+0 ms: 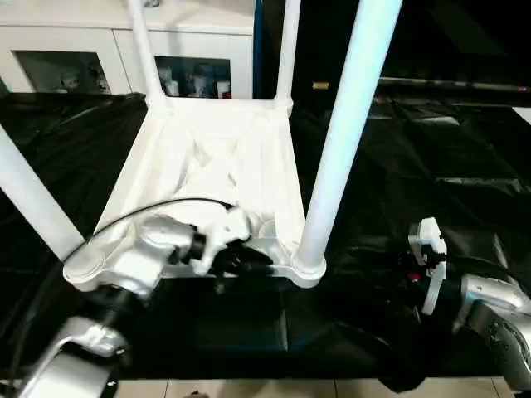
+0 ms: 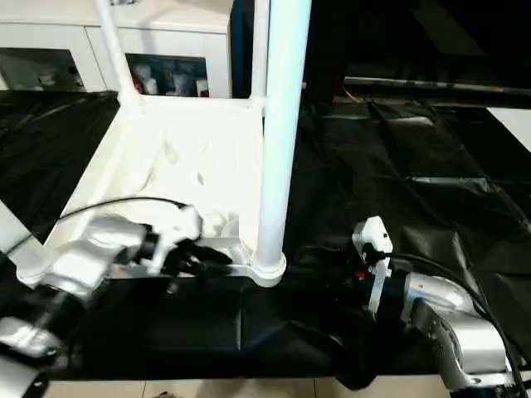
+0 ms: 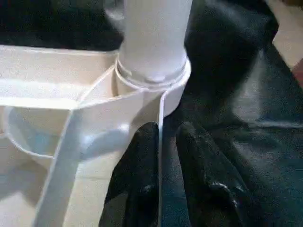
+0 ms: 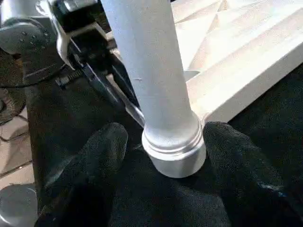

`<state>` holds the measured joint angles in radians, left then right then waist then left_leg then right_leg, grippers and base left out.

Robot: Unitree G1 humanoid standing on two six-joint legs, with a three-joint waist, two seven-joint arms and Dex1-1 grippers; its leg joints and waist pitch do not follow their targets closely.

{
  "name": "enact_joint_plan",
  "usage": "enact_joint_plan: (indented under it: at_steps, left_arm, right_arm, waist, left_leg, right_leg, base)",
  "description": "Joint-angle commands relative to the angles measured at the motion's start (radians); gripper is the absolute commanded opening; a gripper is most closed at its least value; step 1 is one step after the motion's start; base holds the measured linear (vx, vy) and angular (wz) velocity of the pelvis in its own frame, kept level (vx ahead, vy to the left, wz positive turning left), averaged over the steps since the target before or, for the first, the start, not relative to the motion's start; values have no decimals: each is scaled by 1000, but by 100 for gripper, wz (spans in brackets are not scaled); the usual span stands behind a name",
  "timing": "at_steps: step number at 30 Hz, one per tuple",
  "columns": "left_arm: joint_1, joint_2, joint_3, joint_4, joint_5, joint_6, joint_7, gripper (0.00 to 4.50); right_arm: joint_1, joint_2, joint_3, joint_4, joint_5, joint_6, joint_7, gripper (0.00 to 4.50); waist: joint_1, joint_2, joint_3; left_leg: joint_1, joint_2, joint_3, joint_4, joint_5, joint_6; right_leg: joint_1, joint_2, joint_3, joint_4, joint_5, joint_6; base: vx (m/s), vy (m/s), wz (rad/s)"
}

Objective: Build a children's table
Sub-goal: Rotate leg to tighten

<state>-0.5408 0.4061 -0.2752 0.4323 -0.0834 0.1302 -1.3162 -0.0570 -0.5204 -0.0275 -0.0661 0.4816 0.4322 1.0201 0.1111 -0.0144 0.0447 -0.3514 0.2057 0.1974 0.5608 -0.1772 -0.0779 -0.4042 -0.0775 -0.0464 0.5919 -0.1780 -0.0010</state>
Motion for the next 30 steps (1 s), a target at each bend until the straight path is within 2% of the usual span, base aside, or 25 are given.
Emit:
enact_joint_plan:
  at_steps: [1, 2, 3, 4, 5, 6, 8, 9, 10, 11, 12, 13, 14, 15, 16, 17, 18, 19, 20, 21, 22, 23, 25, 28, 30]
  left_arm:
    - [22, 21, 51, -86, -45, 49, 17, 129]
    - [50, 25, 103, -156, -82, 93, 63, 129]
    - [67, 22, 131, -193, -93, 110, 101, 149]
    - [79, 19, 149, -217, -99, 121, 127, 157]
    - [91, -10, 194, -232, -81, 126, 230, 162]
    - [101, -31, 225, -246, -70, 132, 305, 162]
    - [136, -118, 304, -258, -7, 92, 555, 185]
    - [136, -118, 304, -258, -7, 92, 555, 196]
    - [164, -154, 328, -279, 8, 79, 634, 201]
    - [233, -219, 366, -343, 16, 40, 747, 203]
    - [235, -221, 366, -345, 16, 39, 750, 214]
    - [257, -239, 376, -369, 19, 22, 782, 229]
    - [296, -269, 392, -412, 22, 18, 830, 229]
    - [324, -292, 405, -441, 19, 12, 858, 241]
    - [357, -317, 422, -476, 13, 14, 887, 249]
    - [357, -317, 422, -476, 13, 14, 887, 264]
    - [396, -341, 438, -511, 20, 25, 939, 268]
    - [405, -345, 440, -519, 24, 35, 951, 272]
    - [411, -346, 442, -523, 28, 43, 960, 272]
    - [423, -351, 444, -529, 33, 53, 977, 272]
    - [453, -361, 448, -532, 35, 45, 1007, 308]
    - [462, -360, 446, -527, 39, 26, 1009, 309]
    - [468, -369, 437, -520, 33, 15, 1024, 311]
    - [462, -366, 425, -521, 56, 9, 1042, 353]
    - [456, -354, 431, -514, 59, 14, 1053, 352]
  right_arm:
    - [19, -1, -24, -40, 10, 5, -30, 289]
    - [27, 5, -37, -60, 1, 10, -72, 289]
    - [32, 9, -46, -75, -5, 21, -104, 289]
    - [35, 12, -53, -86, -9, 29, -124, 289]
    - [32, 34, -74, -93, -43, 37, -209, 289]
    - [29, 49, -90, -98, -69, 42, -270, 289]
    - [23, 117, -154, -111, -114, 42, -441, 289]
    - [23, 117, -154, -111, -114, 42, -441, 289]
    - [22, 147, -178, -119, -135, 32, -511, 289]
    - [27, 209, -207, -147, -174, 19, -640, 289]
    - [27, 211, -208, -148, -175, 18, -643, 289]
    - [29, 230, -212, -158, -190, 13, -685, 289]
    - [41, 263, -216, -170, -193, -5, -727, 289]
    - [52, 286, -214, -179, -199, -18, -752, 289]
    - [66, 308, -207, -188, -207, -31, -775, 289]
    - [66, 308, -207, -188, -207, -31, -775, 289]
    - [91, 317, -158, -199, -236, -58, -765, 306]
    - [98, 315, -138, -201, -251, -67, -759, 316]
    - [103, 314, -123, -202, -262, -75, -754, 316]
    - [114, 312, -94, -205, -281, -89, -745, 316]
    - [134, 324, -38, -211, -306, -114, -727, 333]
    - [140, 330, -27, -210, -310, -122, -726, 343]
    - [142, 346, -48, -194, -300, -129, -754, 354]
    - [135, 352, -56, -182, -309, -112, -783, 390]
    - [127, 360, -40, -167, -310, -102, -788, 393]
  waist:
    - [0, 5, -54]
    - [-1, 13, -53]
    - [-4, 8, -53]
    - [-5, 9, -52]
    - [-8, 2, -50]
    - [-10, 5, -48]
    - [-11, -2, -48]
    - [-14, -2, -48]
    - [-12, 2, -47]
    - [-19, 0, -47]
    - [-20, 1, -51]
    - [-28, 0, -52]
    - [-28, 14, -53]
    - [-33, 22, -52]
    - [-35, 15, -53]
    - [-39, 13, -51]
    - [-37, 54, -52]
    - [-49, 27, -49]
    - [-49, 26, -49]
    - [-54, 31, -49]
    - [-56, 32, -47]
    - [-57, 37, -46]
    - [-63, 47, -49]
    - [-64, 44, -50]
    - [-63, 44, -50]
  left_leg:
    - [5, 28, -14, -60, -249, 18]
    - [5, 29, -15, -61, -253, 13]
    - [6, 27, -13, -59, -256, 13]
    - [5, 27, -14, -60, -260, 11]
    - [5, 24, -12, -58, -264, 14]
    - [1, 23, -11, -57, -261, 6]
    - [5, 21, -12, -53, -270, 0]
    - [2, 20, -13, -54, -270, 1]
    - [5, 18, -13, -55, -275, 2]
    - [-1, 18, -14, -57, -272, 0]
    - [-3, 24, -17, -57, -259, -7]
    - [-4, 17, -15, -56, -256, 2]
    - [-1, 16, -16, -56, -257, 1]
    - [-5, 19, -17, -56, -258, 1]
    - [-7, 20, -15, -55, -261, 3]
    - [-10, 18, -14, -55, -268, 9]
    - [-5, 15, -19, -57, -282, 5]
    - [-11, 16, -15, -54, -292, 10]
    - [-13, 12, -17, -54, -287, 13]
    - [-12, 11, -16, -55, -297, 20]
    - [-16, 12, -16, -52, -294, 25]
    - [-17, 11, -16, -52, -293, 27]
    - [-13, 12, -20, -54, -308, 27]
    - [-14, 13, -21, -54, -317, 22]
    - [-15, 12, -22, -55, -313, 21]
  right_leg:
    - [48, -55, 35, -67, -217, -199]
    - [47, -55, 35, -65, -213, -203]
    - [46, -52, 34, -67, -211, -206]
    - [47, -52, 34, -65, -214, -206]
    - [45, -49, 33, -71, -243, -197]
    - [44, -49, 34, -71, -264, -185]
    - [39, -48, 32, -80, -346, -145]
    - [39, -47, 32, -81, -357, -135]
    - [38, -48, 31, -87, -385, -120]
    - [39, -46, 31, -88, -392, -103]
    - [41, -48, 32, -82, -363, -101]
    - [37, -43, 31, -86, -353, -88]
    - [34, -42, 33, -86, -350, -84]
    - [35, -40, 33, -84, -309, -88]
    - [36, -40, 32, -86, -295, -88]
    - [37, -38, 32, -86, -287, -89]
    - [34, -38, 31, -82, -294, -91]
    - [38, -33, 29, -91, -273, -90]
    - [42, -33, 28, -89, -280, -86]
    - [37, -31, 27, -91, -315, -75]
    - [36, -36, 28, -96, -355, -61]
    - [34, -36, 28, -99, -376, -55]
    - [28, -33, 27, -104, -415, -36]
    - [29, -28, 28, -98, -358, -47]
    - [31, -30, 28, -95, -344, -48]
  base:
    - [0, 0, 0]
    - [0, 0, 0]
    - [0, 0, 0]
    - [0, 0, 0]
    - [0, 0, 0]
    - [0, 0, 0]
    - [0, 0, 0]
    - [0, 0, 0]
    - [0, 0, 0]
    - [0, 0, 0]
    - [0, 0, 0]
    - [0, 0, 0]
    - [0, 0, 0]
    - [0, 0, 0]
    - [0, 0, 0]
    - [0, 0, 0]
    - [0, 0, 0]
    - [0, 0, 0]
    - [0, 0, 0]
    - [0, 0, 0]
    - [0, 0, 0]
    - [0, 0, 0]
    - [0, 0, 0]
    - [0, 0, 0]
    - [0, 0, 0]
